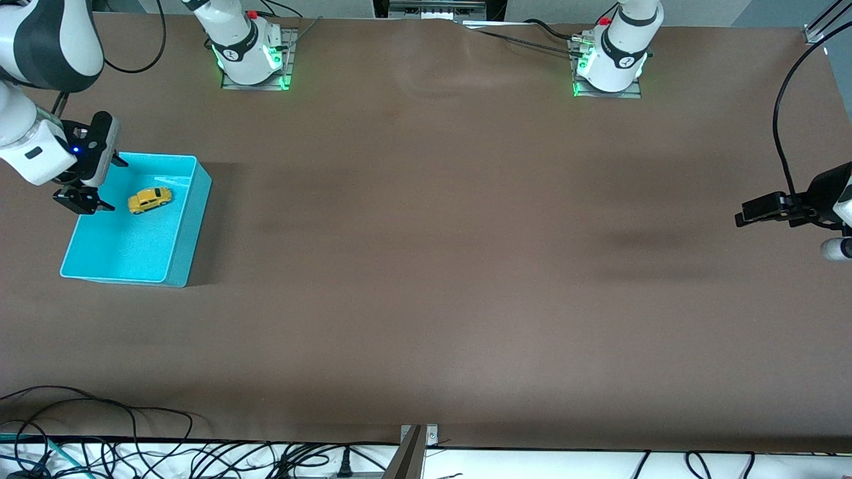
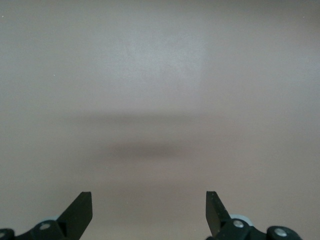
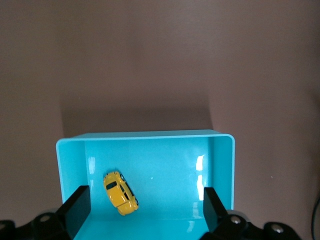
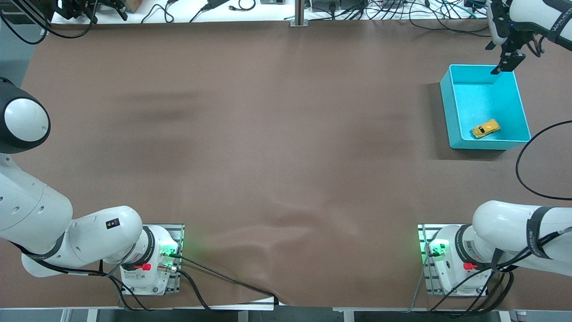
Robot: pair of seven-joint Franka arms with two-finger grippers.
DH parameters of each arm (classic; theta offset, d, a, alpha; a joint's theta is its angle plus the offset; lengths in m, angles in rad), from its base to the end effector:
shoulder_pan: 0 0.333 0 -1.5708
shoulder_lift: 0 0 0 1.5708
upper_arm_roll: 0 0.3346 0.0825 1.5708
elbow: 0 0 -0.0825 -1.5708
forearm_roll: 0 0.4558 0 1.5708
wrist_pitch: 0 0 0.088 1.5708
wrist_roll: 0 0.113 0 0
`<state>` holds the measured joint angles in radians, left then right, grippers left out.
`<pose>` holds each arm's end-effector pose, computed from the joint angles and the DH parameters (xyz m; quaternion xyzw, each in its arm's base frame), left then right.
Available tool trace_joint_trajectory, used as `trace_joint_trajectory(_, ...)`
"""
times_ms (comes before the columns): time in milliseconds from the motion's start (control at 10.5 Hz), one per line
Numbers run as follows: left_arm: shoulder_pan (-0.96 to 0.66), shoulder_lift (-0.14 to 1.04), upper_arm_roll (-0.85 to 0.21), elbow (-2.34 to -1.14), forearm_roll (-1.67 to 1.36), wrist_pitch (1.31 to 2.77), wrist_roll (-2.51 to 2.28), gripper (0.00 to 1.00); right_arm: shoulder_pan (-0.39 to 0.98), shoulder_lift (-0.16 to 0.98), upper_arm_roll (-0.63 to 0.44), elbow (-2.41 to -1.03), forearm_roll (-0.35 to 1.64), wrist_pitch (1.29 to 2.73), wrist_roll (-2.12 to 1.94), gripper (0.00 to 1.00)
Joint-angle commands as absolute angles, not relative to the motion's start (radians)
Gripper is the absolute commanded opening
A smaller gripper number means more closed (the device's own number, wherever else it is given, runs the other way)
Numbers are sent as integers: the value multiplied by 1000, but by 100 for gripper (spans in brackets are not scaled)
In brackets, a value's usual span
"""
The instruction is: Wind up and store yellow beetle car
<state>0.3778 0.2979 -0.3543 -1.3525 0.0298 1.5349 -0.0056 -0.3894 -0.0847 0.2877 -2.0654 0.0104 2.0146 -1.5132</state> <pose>0.7069 0.0539 0.5632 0.9980 0.0190 -0.0483 0.0368 0.5943 -0.0576 0.4553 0.7626 0.6466 0.0053 0.0160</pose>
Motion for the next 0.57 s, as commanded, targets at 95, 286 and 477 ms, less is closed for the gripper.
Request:
trace_joint_trajectory(95, 380, 290, -348, -1351, 5, 1532, 18, 100, -241, -92, 218, -1993, 21, 1984, -1034, 100)
trace_joint_trajectory(286, 382, 290, -347, -1351, 5, 1532, 18, 100, -200, -94, 213, -1941, 25, 1921, -718, 100)
trace_joint_trajectory(477, 382, 290, -347, -1351, 5, 1532, 18, 100, -119, -89, 135, -1887, 98, 1884, -498, 100)
